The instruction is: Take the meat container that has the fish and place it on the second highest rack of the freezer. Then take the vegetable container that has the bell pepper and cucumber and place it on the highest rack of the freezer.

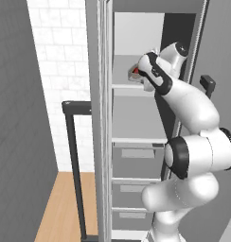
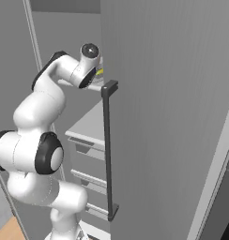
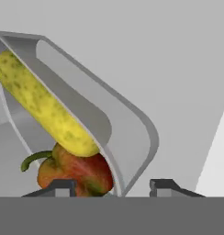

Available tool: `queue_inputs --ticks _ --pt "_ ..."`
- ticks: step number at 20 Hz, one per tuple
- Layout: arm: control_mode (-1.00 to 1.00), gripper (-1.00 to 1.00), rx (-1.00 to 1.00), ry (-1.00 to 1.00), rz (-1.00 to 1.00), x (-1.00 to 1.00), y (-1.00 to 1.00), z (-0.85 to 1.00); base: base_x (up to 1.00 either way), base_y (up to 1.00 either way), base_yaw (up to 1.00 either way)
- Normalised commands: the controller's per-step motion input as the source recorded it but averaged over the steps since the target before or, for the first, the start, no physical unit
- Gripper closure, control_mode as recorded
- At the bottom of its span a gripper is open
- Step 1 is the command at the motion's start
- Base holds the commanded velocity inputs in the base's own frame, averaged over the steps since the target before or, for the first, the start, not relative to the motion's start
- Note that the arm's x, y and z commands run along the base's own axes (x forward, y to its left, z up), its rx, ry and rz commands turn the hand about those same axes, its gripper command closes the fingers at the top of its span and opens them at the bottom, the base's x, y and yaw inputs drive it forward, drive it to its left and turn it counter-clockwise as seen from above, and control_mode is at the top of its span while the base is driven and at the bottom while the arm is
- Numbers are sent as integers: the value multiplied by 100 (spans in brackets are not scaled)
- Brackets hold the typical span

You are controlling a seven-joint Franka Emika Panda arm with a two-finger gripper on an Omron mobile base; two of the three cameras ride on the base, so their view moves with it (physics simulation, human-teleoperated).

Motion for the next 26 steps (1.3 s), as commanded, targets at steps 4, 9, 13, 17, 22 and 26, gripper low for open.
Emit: queue_inputs --ticks 4,9,13,17,22,26 --pt "-100 -100 0 -32 0 3 0 -8 0 0 0" --pt "-100 -100 0 -28 0 -78 -5 2 0 0 0" --pt "-100 -100 0 -7 0 -100 0 34 0 0 0" --pt "-100 -100 -2 15 0 -100 -4 56 0 0 0" --pt "-100 -100 -11 27 0 -100 -3 53 0 0 0" --pt "-100 -100 -11 16 0 -100 -53 -3 0 0 0"
